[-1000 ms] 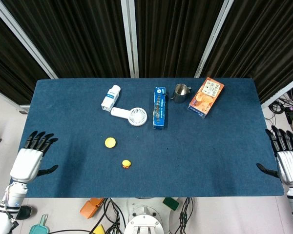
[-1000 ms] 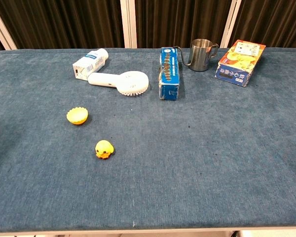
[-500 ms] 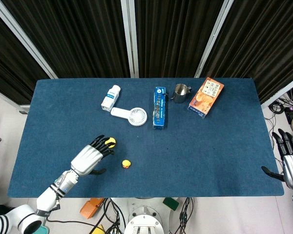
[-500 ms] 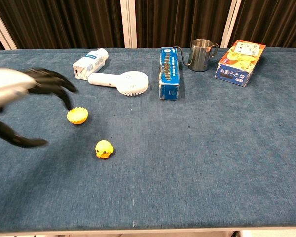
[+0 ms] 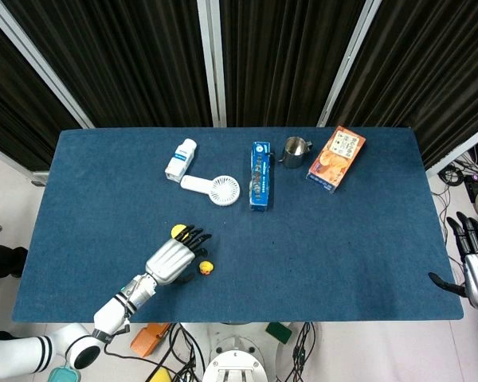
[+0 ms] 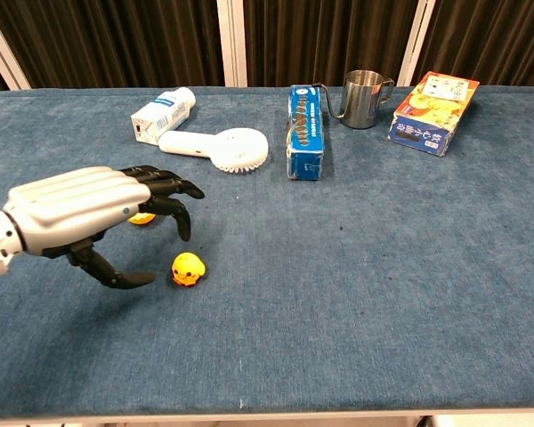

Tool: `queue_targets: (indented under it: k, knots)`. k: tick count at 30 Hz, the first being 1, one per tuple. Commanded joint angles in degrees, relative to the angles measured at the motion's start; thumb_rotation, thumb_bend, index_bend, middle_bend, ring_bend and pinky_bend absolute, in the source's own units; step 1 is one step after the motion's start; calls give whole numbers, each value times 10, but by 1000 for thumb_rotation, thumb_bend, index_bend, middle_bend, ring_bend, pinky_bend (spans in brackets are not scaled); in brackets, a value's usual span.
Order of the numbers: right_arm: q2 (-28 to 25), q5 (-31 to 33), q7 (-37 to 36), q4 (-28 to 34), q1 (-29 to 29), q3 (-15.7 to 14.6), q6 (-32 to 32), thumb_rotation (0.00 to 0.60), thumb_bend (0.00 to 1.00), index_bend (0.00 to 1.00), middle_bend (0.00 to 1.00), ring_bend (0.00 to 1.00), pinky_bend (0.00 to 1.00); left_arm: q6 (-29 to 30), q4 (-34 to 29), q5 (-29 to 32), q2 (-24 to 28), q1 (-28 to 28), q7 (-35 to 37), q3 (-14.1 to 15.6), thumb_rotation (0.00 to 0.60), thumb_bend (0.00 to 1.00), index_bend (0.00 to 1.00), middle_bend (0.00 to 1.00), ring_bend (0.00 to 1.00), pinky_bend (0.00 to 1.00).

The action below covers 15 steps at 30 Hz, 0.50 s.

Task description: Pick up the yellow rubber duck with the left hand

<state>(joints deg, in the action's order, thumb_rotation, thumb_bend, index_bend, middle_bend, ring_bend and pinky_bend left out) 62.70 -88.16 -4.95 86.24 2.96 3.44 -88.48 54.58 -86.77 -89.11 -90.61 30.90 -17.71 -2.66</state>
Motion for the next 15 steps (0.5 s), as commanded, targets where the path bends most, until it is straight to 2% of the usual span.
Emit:
queue_targets:
  k: [1, 8, 15]
  knots:
    - [2, 1, -2, -3, 0, 0, 1, 600, 141, 0, 11, 0, 21, -2, 5, 5, -7, 4, -1, 2, 600, 309, 366, 63, 0, 0]
    - [4, 2, -10, -10, -3, 0, 0, 600, 141, 0, 11, 0, 21, -3, 21, 13, -31, 18, -11, 3, 600, 314, 372, 63, 0, 0]
    - [6, 4, -20, -18, -7, -1, -2, 600, 141, 0, 11, 0, 21, 2, 38, 19, -45, 27, -63, 4, 600, 368, 469, 64, 0, 0]
